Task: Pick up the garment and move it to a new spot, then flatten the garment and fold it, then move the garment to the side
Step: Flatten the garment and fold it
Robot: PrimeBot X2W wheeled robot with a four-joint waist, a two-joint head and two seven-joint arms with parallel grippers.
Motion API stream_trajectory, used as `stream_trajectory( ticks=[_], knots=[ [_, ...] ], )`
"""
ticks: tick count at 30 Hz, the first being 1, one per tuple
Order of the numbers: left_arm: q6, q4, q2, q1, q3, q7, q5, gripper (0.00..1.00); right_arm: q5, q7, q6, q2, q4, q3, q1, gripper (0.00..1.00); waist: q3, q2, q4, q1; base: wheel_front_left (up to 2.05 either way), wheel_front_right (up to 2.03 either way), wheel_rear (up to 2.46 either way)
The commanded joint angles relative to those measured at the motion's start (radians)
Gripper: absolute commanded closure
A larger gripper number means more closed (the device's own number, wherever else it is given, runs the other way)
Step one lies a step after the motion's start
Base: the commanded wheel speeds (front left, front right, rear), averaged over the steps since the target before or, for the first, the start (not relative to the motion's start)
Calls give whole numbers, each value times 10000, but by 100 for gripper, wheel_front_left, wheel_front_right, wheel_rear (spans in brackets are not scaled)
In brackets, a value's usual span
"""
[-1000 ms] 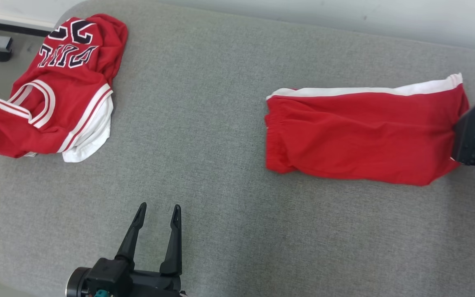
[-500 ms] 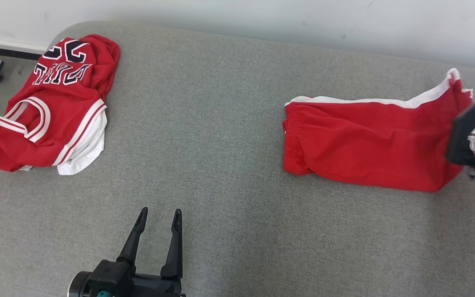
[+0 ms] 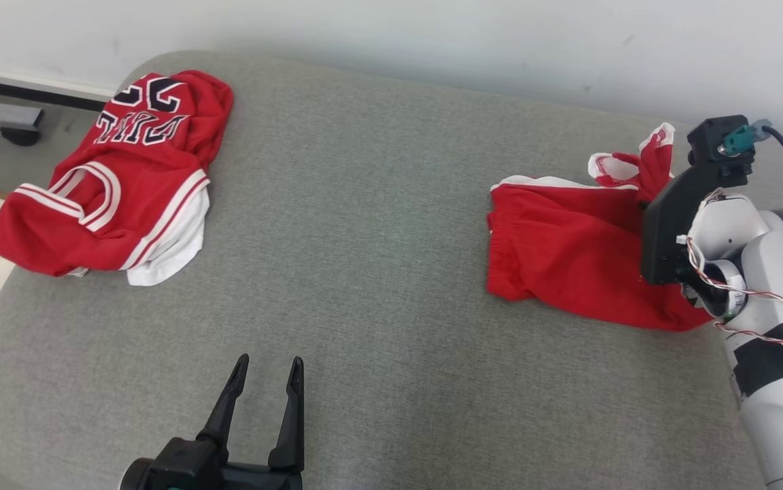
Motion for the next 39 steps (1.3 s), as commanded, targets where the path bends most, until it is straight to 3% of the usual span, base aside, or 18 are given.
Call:
stream_trajectory(
  ticks=[1,17,18,19,20,29,39],
  knots=[
    [56,-42,-12,168,-44,-35,-168,0,-111,110,-26,166,-99,-40,51,100,28,-1,201,0,0,0,0],
    [252,-13,-12,48,-447,-37,-582,0,-1203,436,-25,1393,893,-580,-570,100,336,-1,1122,0,0,0,0],
    [268,-18,-14,67,-456,-35,-620,0,-1170,387,-25,1516,1025,-526,-589,62,360,-1,1170,0,0,0,0],
    [270,-17,-14,65,-466,-35,-634,0,-1082,296,-25,1575,1029,-461,-627,35,369,-1,1187,0,0,0,0],
    [278,-16,-13,65,-463,-35,-651,0,-986,203,-25,1614,1037,-457,-668,0,374,-1,1195,0,0,0,0],
    [207,96,-13,212,-363,-37,-504,0,113,-329,-25,1643,727,-226,-913,0,70,-1,921,0,0,0,0],
    [210,-19,-13,433,-306,-35,-351,0,-514,-739,-25,152,151,-756,113,0,-361,-1,658,0,0,0,0]
  ],
)
